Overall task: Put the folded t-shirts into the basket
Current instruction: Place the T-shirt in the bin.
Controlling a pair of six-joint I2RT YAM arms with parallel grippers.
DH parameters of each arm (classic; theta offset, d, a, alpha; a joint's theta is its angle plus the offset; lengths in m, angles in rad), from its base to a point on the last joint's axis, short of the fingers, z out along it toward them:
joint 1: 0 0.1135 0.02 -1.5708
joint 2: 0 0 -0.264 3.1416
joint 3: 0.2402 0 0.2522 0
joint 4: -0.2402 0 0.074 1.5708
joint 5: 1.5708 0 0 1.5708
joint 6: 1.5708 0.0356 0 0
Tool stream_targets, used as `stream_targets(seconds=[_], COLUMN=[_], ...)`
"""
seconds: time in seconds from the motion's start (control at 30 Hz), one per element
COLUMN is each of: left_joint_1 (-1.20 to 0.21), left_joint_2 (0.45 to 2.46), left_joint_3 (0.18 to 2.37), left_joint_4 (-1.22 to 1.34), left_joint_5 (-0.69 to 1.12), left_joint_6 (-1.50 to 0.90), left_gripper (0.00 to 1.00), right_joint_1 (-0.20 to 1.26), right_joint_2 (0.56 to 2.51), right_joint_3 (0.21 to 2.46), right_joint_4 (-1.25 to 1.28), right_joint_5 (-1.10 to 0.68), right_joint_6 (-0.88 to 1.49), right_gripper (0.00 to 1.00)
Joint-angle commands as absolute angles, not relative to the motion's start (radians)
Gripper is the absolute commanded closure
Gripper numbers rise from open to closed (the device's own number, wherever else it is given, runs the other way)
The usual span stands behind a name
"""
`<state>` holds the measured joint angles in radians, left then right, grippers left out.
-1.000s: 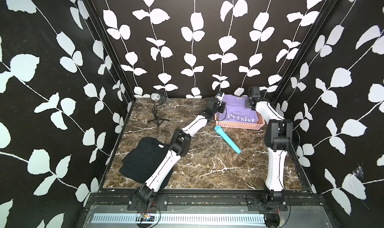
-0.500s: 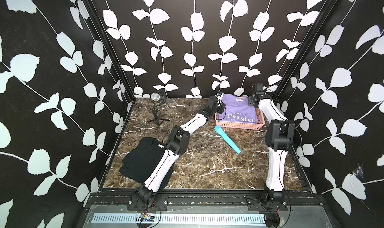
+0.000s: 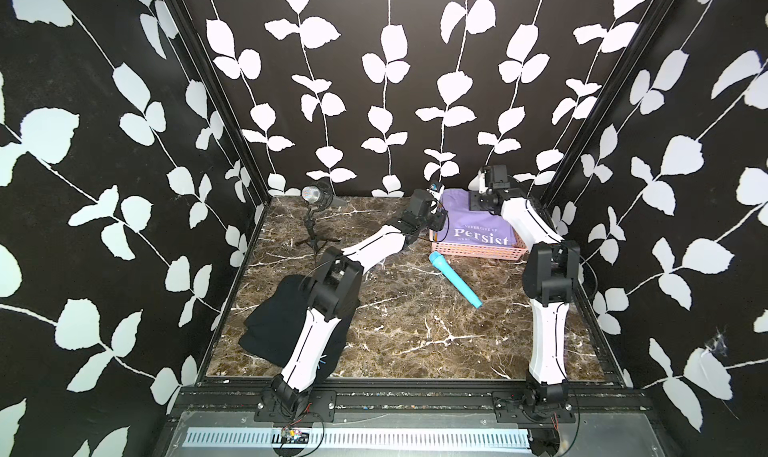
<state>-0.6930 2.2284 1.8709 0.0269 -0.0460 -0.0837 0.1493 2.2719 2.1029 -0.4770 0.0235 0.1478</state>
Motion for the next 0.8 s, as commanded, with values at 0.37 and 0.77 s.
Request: stream_targets(seconds=[0.37, 0.77], left_joint_1=[-0.635, -0.575], left_joint_2=[1.715, 1.555], left_joint_3=[1.220, 0.976], left_joint_4=[-0.095, -0.199], left_joint_5=[-0.267, -0.371], left_joint_6=[-0.100, -0.138], left_gripper=[0.27, 0.24], right_joint_1=[0.133, 0.081], right_joint_2=[2.506, 2.619], right_joint_3=[2.416, 2.484], right_joint_4=[-0.628, -0.718], right_joint_5=[0.132, 0.077], right_joint_6=[0.263, 0.259], right_gripper=[0.35, 0.27])
